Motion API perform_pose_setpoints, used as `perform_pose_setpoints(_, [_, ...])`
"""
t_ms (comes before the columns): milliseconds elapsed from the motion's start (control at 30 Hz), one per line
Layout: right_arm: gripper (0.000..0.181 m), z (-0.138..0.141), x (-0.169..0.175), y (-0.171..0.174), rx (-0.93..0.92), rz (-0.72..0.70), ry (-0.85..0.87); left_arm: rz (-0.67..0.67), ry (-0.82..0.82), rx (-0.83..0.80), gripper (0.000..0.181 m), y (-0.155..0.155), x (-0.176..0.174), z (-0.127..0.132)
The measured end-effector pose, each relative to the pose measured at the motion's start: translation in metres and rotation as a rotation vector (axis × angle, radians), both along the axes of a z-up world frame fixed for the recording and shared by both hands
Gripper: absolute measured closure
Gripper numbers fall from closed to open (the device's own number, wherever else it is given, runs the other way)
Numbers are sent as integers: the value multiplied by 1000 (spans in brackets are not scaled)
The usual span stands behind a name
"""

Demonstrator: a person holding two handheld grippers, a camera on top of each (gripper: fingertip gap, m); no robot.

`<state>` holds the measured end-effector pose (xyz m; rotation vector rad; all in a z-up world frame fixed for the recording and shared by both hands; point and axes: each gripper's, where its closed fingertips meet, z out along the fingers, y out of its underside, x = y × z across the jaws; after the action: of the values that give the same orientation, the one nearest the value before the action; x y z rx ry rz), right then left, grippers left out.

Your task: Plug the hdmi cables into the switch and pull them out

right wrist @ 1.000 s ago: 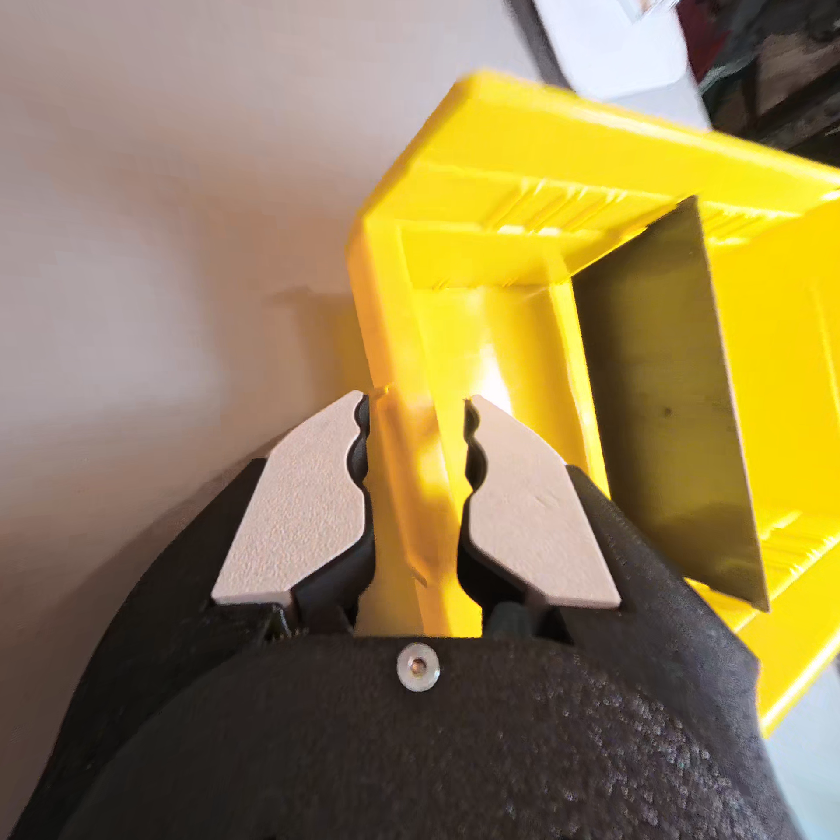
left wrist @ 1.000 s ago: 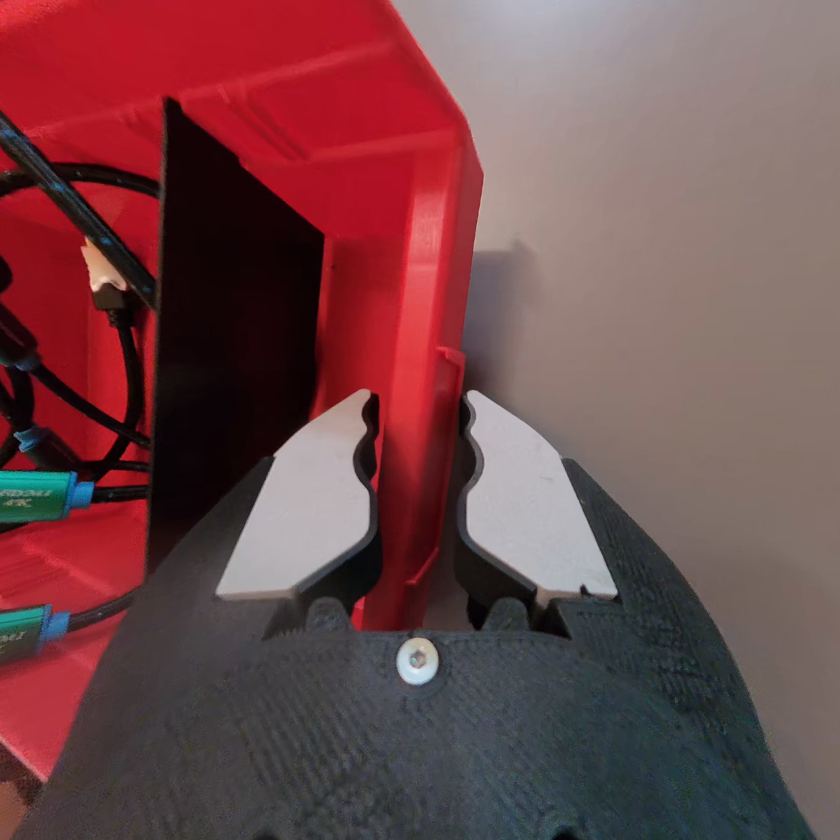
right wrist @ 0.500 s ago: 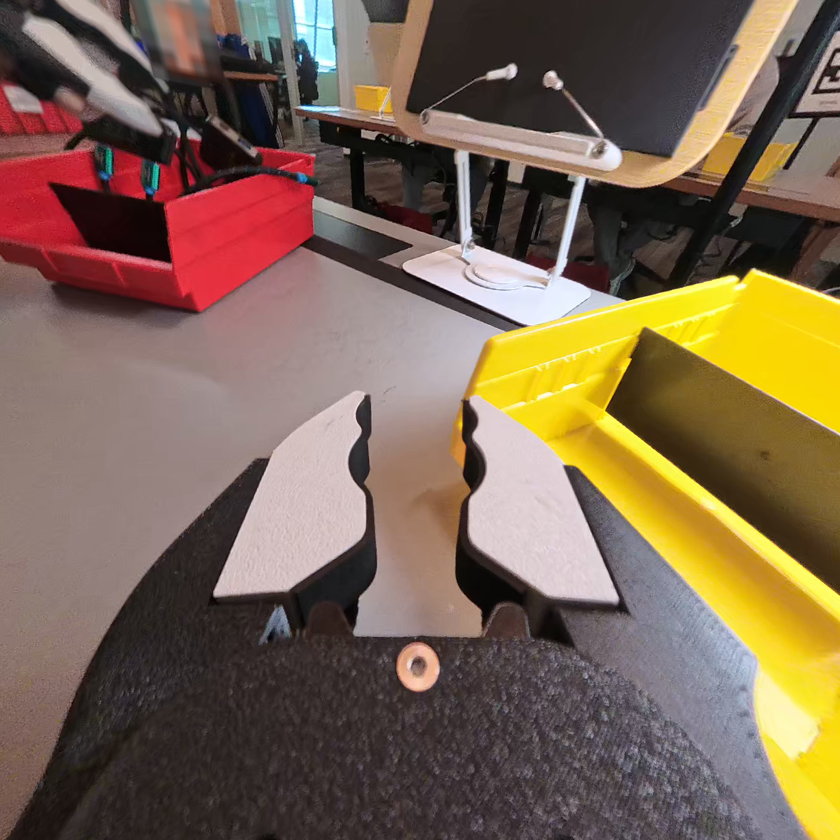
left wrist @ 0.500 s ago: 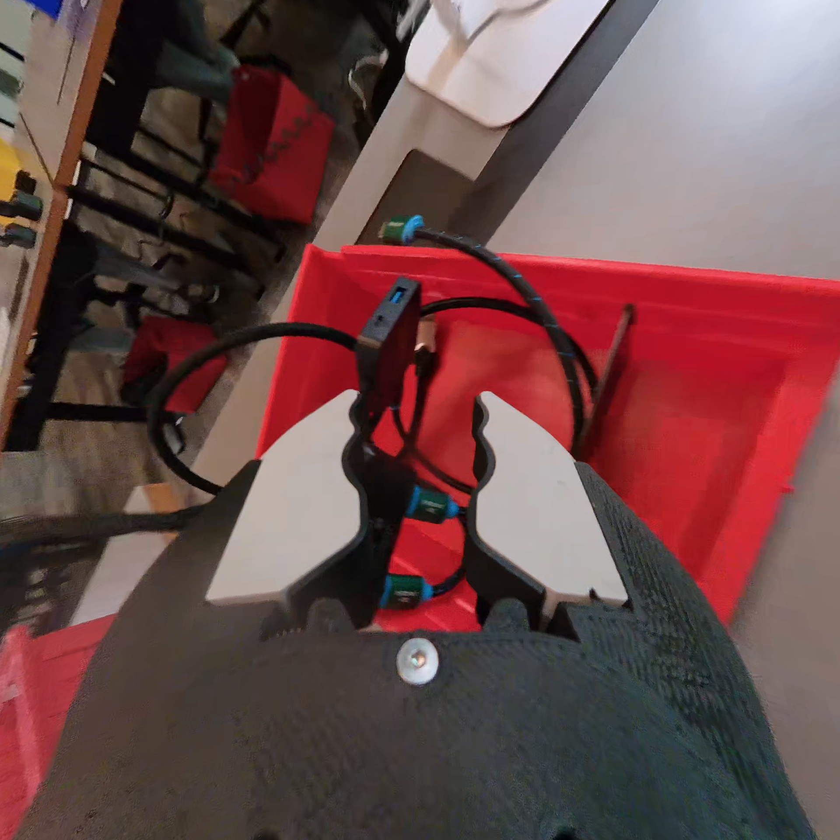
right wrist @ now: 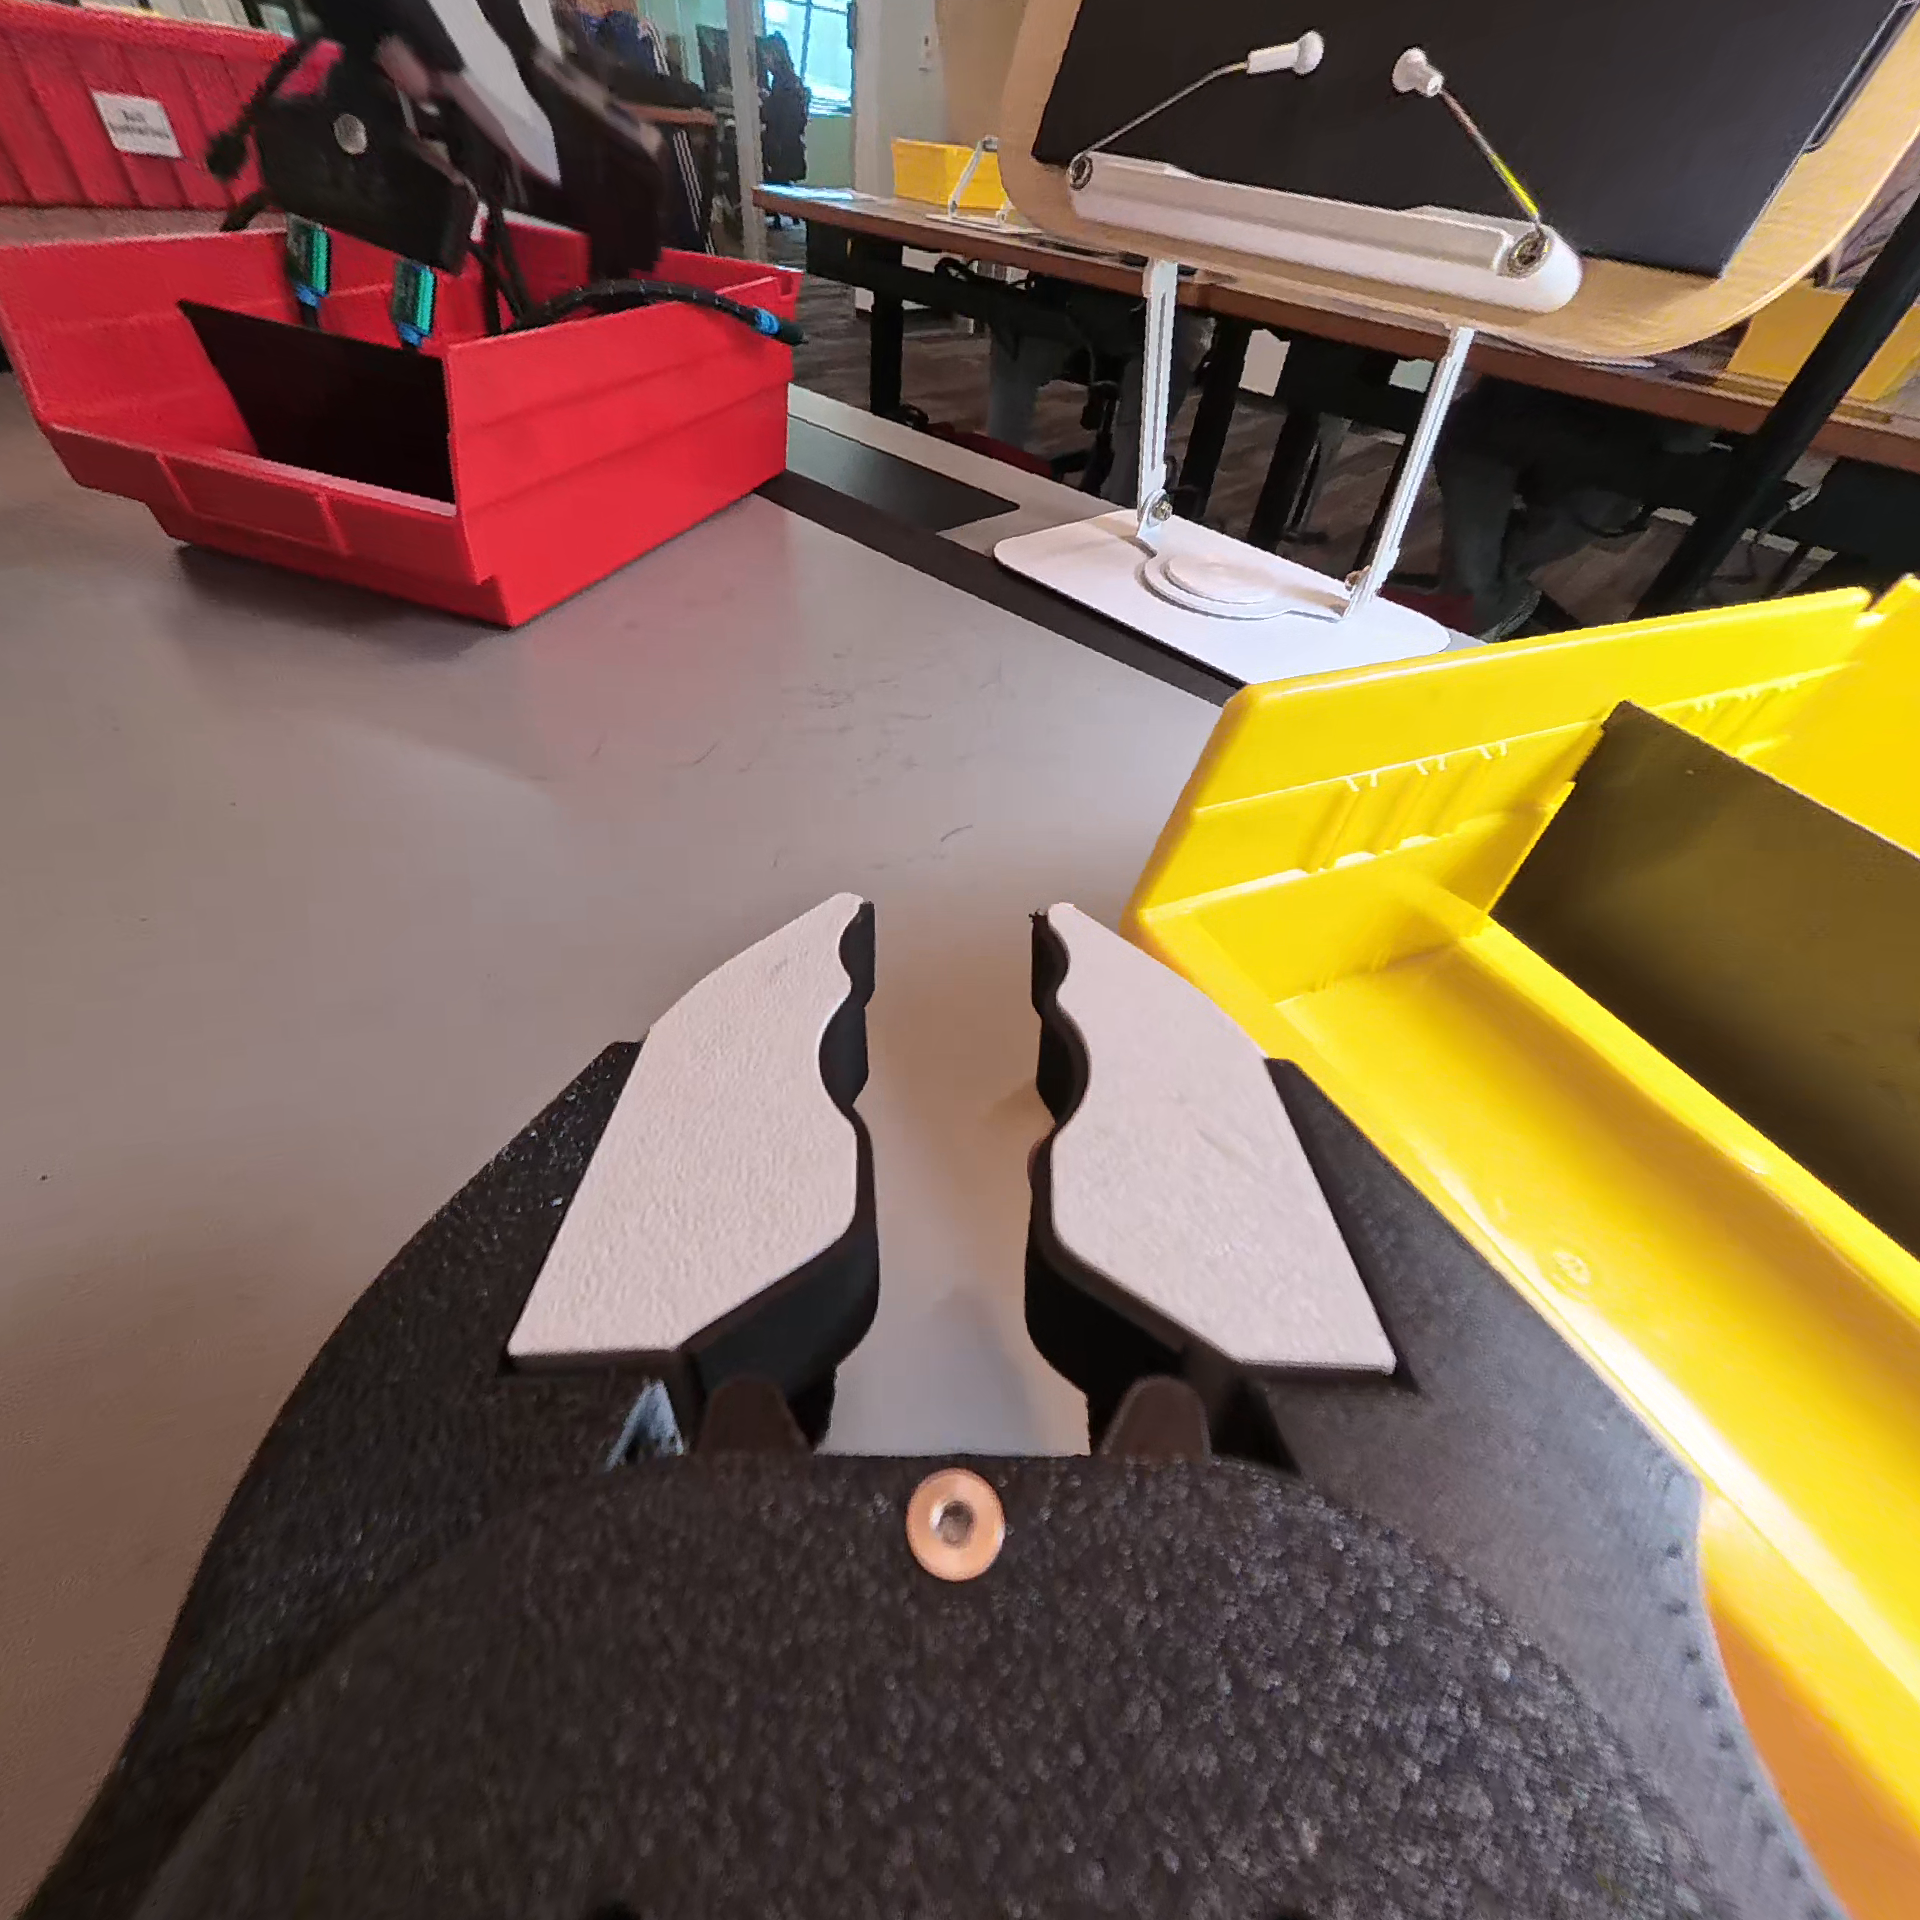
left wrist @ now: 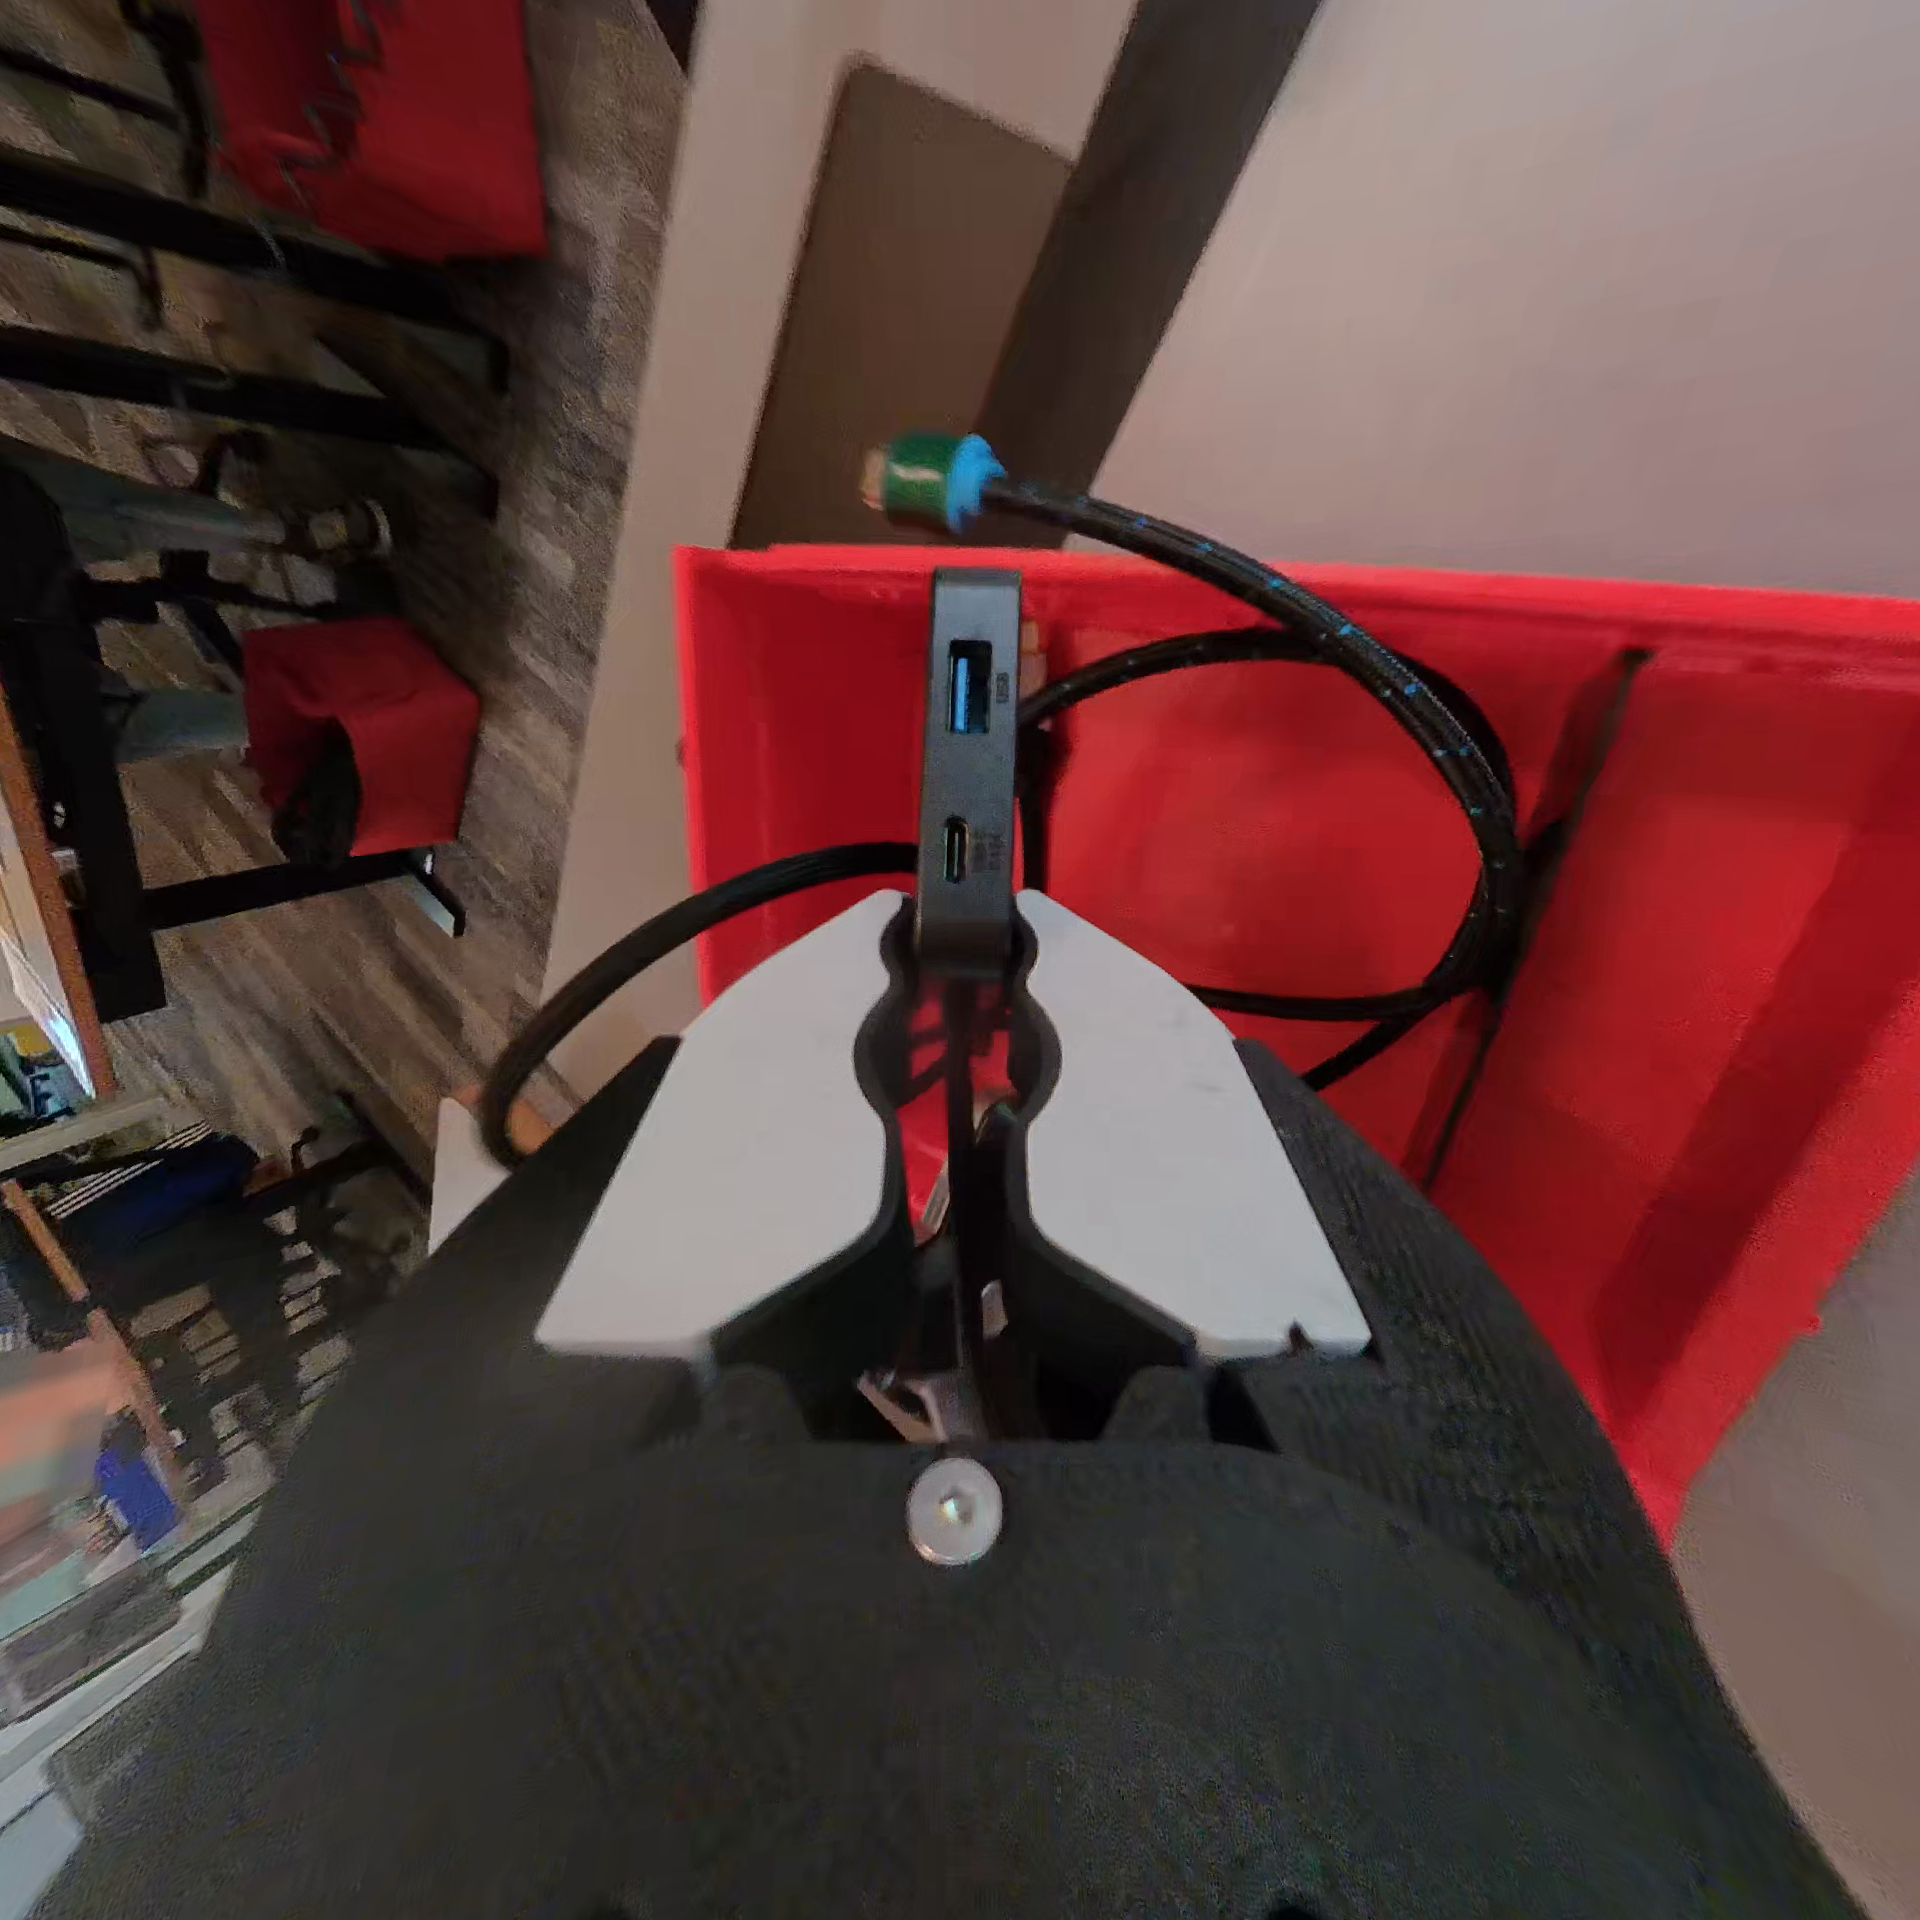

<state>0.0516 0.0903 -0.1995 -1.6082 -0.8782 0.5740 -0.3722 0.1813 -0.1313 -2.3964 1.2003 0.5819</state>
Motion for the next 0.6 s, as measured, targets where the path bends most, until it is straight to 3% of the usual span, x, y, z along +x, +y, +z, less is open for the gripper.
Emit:
perform_pose_setpoints(200, [154,5,-3,-1,0,14,28,-16,-120,235,165,-17,7,115])
perform_pose_setpoints(400, [154,28,-11,-3,33,22,81,-134,-339,593,166,-51,51,236])
perform_pose_setpoints(500, [153,67,-23,-7,68,57,158,-229,-475,697,166,-74,89,268])
perform_pose_setpoints(600, [153,118,-43,-12,139,119,224,-358,-704,722,166,-97,139,279])
